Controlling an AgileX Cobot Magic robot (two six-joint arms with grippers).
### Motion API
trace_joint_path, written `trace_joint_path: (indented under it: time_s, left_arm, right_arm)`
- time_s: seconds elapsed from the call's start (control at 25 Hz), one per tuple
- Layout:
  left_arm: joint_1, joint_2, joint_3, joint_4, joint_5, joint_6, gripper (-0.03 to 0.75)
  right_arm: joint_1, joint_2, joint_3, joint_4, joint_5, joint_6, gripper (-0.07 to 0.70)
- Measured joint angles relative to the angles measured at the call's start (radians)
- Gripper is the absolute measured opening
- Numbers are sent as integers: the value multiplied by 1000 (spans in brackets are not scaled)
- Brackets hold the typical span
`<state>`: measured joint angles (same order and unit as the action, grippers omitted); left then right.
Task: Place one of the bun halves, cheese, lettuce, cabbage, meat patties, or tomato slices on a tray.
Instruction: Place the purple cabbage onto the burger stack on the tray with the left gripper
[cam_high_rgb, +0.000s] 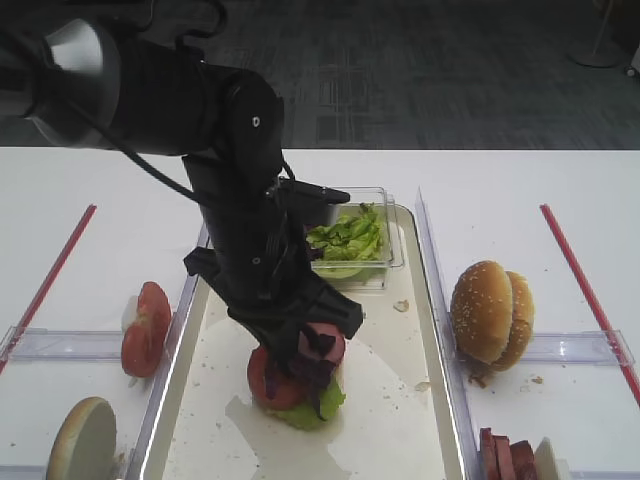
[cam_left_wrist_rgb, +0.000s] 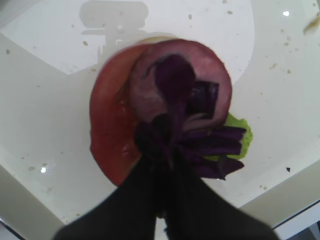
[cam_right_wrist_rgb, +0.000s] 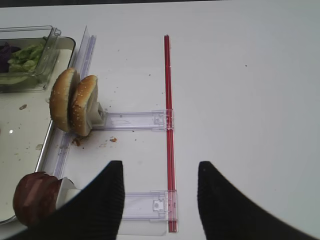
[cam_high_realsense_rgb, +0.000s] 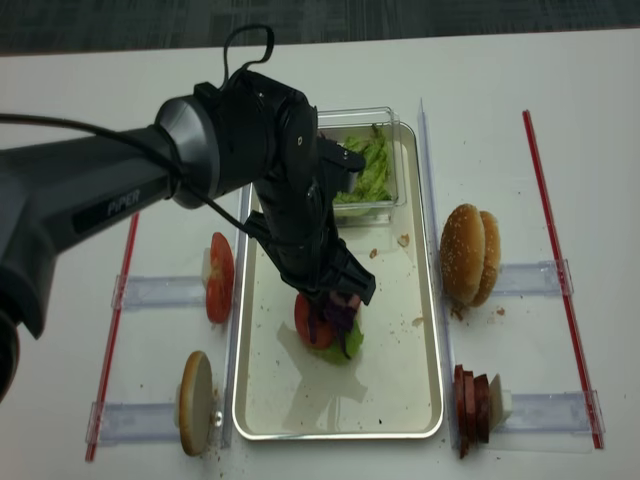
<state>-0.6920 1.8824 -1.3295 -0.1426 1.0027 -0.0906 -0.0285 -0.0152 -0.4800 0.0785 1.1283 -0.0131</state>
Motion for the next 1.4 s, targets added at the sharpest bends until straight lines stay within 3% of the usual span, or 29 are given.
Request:
trace_joint_path:
  time_s: [0.12, 0.44, 0.6, 0.96, 1.4]
  left_arm:
    - [0, 0, 0, 0, 0, 0, 41]
    - [0, 0, -36, -1, 5, 4, 333]
    - [0, 0, -38, 1, 20, 4, 432]
    - [0, 0, -38, 7, 24, 4, 568]
    - [0, 0, -38, 7, 24, 4, 587]
  right_arm:
    - [0, 0, 0, 0, 0, 0, 375]
    - [0, 0, 0, 0, 0, 0, 375]
    - [0, 0, 0, 0, 0, 0, 375]
    - [0, 0, 0, 0, 0, 0, 375]
    - [0, 0, 0, 0, 0, 0, 375]
